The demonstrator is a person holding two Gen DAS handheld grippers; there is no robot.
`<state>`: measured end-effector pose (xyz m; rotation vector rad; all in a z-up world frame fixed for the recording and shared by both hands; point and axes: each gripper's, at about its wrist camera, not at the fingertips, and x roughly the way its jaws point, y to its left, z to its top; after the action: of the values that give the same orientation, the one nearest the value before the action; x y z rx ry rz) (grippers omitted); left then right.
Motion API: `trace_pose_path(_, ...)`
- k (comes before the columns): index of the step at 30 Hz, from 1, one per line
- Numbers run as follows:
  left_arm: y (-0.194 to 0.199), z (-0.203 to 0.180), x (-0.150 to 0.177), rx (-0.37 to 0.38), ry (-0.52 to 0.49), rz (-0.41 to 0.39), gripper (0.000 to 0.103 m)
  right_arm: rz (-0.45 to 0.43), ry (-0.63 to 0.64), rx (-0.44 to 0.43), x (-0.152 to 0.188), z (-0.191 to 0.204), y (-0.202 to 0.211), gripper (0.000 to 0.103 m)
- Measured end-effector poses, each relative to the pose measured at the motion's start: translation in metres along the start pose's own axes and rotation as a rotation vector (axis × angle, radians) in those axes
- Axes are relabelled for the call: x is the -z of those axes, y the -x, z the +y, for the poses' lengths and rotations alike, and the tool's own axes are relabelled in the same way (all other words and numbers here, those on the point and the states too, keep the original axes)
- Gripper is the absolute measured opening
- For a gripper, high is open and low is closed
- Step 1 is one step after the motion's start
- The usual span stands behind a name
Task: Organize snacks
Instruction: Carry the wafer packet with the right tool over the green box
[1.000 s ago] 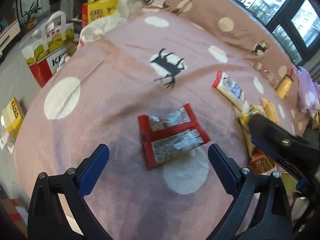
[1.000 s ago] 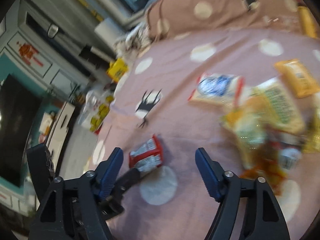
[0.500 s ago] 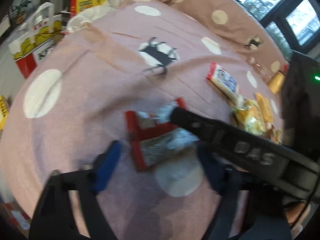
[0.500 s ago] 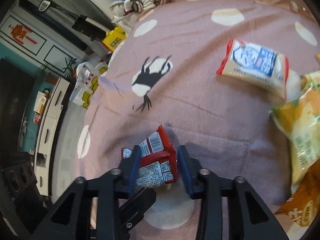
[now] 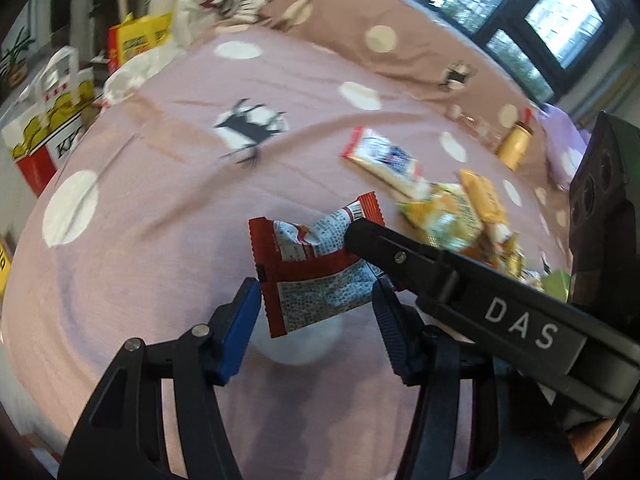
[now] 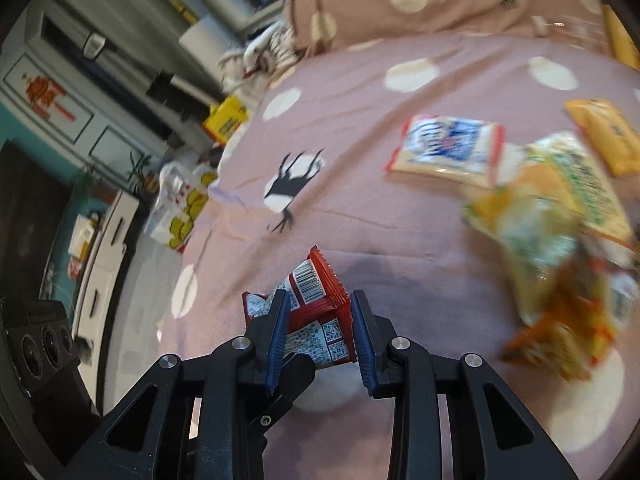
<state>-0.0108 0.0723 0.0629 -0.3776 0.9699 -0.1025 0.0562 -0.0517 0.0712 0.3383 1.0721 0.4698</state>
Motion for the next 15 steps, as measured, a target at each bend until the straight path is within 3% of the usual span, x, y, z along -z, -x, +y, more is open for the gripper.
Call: trace_pose_path(15,0.007,-0.13,0.032,0.179,-0.295,-0.029,0.055,-0.267,-0.221,0.136,0.038,-0.077,0.128,0.034)
